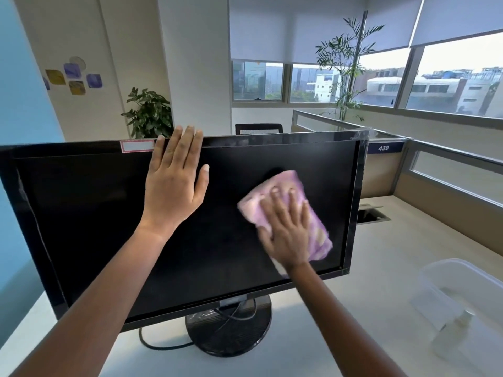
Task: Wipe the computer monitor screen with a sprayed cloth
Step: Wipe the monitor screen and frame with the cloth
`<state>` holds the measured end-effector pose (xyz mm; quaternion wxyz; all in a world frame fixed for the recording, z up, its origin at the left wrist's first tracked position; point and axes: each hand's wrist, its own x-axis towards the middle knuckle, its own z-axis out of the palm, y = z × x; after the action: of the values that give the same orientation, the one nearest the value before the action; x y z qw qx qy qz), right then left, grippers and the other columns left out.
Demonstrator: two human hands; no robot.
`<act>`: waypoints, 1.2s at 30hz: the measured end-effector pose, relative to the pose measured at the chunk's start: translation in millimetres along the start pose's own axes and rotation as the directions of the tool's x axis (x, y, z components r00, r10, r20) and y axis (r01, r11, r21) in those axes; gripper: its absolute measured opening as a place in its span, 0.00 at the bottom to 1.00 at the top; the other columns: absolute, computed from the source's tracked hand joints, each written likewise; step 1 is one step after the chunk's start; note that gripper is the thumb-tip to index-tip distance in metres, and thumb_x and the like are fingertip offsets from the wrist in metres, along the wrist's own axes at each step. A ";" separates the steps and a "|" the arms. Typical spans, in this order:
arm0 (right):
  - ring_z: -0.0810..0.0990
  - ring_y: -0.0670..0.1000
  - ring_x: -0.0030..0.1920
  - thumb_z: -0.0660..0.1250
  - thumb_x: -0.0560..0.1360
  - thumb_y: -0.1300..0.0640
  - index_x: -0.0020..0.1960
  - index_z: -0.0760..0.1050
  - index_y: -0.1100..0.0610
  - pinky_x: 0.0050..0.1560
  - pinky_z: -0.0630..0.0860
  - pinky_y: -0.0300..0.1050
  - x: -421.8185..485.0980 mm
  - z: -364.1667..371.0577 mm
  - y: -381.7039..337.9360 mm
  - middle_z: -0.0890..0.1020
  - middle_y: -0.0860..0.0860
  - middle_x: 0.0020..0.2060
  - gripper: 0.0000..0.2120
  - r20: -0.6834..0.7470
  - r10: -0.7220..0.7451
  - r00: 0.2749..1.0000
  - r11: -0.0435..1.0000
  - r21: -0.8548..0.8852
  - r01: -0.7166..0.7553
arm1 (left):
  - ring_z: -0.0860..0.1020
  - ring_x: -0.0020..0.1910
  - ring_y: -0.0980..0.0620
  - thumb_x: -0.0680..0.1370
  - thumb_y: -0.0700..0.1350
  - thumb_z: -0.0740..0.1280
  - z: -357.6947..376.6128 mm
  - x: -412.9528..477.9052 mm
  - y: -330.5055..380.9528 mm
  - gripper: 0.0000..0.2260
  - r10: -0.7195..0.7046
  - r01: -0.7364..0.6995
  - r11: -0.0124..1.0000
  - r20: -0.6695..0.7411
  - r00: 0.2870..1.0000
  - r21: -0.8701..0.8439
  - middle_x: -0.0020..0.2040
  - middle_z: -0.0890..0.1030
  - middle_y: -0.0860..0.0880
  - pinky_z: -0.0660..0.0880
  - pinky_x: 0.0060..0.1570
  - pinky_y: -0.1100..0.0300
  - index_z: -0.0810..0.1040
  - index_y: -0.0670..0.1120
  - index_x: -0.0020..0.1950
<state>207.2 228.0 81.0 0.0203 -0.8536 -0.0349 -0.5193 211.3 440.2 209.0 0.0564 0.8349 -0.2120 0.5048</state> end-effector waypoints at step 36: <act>0.47 0.53 0.75 0.53 0.74 0.45 0.73 0.54 0.49 0.72 0.50 0.59 18.1 -6.3 17.5 0.61 0.51 0.70 0.29 -0.011 0.036 0.999 0.999 -0.015 -0.036 | 0.62 0.73 0.42 0.79 0.48 0.50 -5.6 -6.6 -2.7 0.23 -0.053 0.061 0.990 0.071 0.996 -0.124 0.72 0.66 0.39 0.55 0.72 0.46 0.61 0.40 0.72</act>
<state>211.3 210.8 100.0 0.0235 -0.8514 -0.0157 -0.5237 205.2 446.4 206.3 0.1161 0.8519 -0.2213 0.4602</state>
